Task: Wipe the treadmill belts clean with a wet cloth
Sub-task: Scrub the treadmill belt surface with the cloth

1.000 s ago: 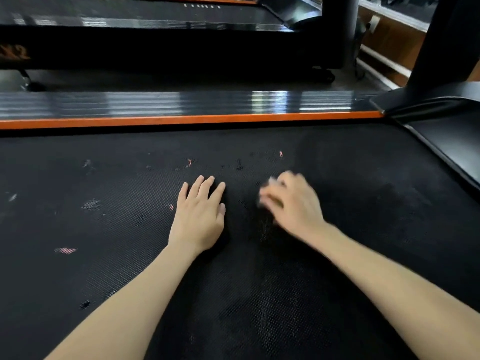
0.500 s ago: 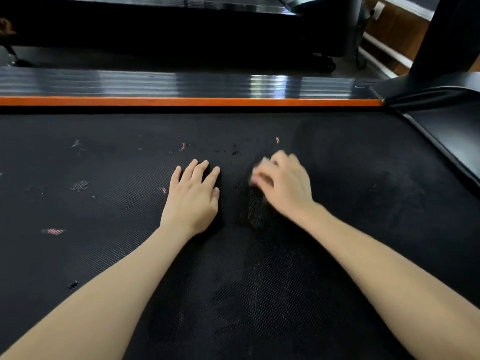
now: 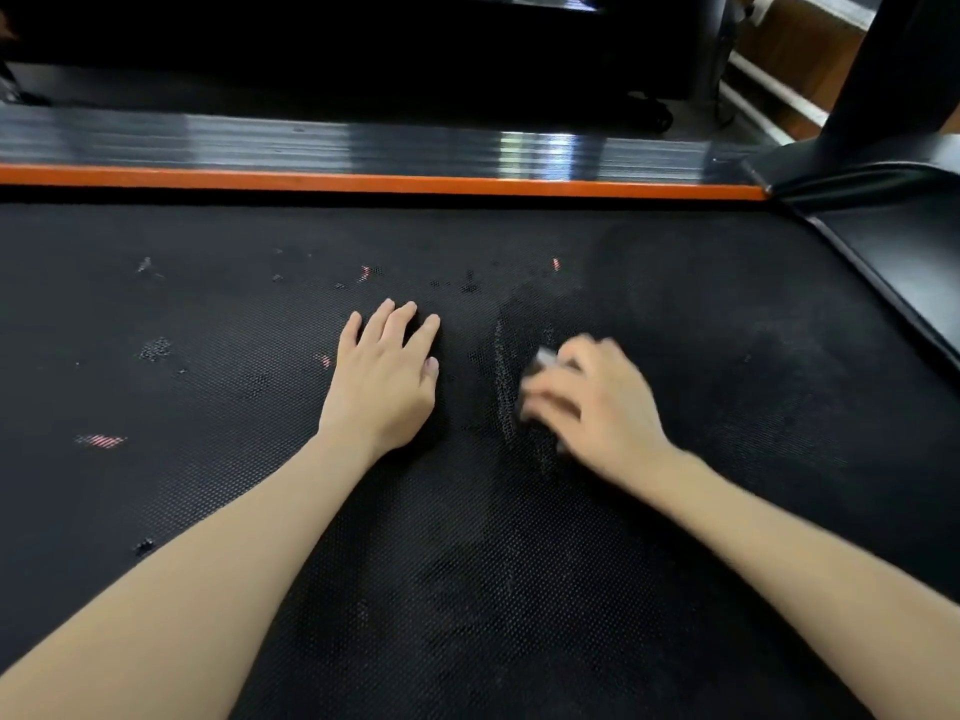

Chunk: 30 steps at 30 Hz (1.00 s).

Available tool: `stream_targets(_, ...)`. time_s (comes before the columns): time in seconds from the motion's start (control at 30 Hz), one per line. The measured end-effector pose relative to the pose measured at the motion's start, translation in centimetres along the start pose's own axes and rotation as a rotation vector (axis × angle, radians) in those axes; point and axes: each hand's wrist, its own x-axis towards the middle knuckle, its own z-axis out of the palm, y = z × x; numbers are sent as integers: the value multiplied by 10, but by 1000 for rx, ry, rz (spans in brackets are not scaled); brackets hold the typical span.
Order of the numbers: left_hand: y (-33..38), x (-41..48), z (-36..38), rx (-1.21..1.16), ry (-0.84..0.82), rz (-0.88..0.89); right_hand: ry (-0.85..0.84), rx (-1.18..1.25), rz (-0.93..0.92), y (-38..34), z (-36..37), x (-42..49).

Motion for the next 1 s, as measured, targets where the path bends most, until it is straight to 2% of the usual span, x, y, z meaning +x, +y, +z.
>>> stream_targets(0.07, 0, 0, 0, 5, -12, 0, 91, -145, 214, 40, 13, 36)
stream_targets(0.17, 0, 2, 2, 13, -21, -6, 94, -262, 664, 96, 16, 80)
stream_targets(0.23, 0, 3, 3, 14, -14, -9, 67, -286, 800, 98, 19, 98)
stream_targets(0.3, 1, 2, 3, 14, -19, -9, 40, -269, 688, 71, 26, 99)
stream_targets(0.43, -1, 3, 5, 26, 6, -2, 3, 37, 62, -4, 28, 43)
stream_targets(0.5, -2, 3, 7, 27, 11, 5, -51, 89, -57, -2, 21, 35)
stream_targets(0.57, -3, 2, 7, 33, 14, 8, -20, 4, 31, 29, 23, 56)
stream_targets(0.63, -3, 2, 8, 36, 4, 6, 49, -128, 309, 72, 28, 92)
stream_targets(0.7, -3, 2, 9, 42, 6, 4, 42, -211, 578, 103, 35, 125)
stream_targets(0.77, -3, 3, 10, 52, 16, 2, 28, -255, 670, 107, 41, 143)
stream_targets(0.83, -3, 3, 10, 62, 8, 10, -8, -214, 644, 94, 41, 141)
stream_targets(0.97, -2, 4, 9, 69, 7, 10, 9, -46, 267, 60, 28, 83)
stream_targets(1.0, -3, 3, 9, 73, 12, 9, -8, -42, 224, 62, 24, 77)
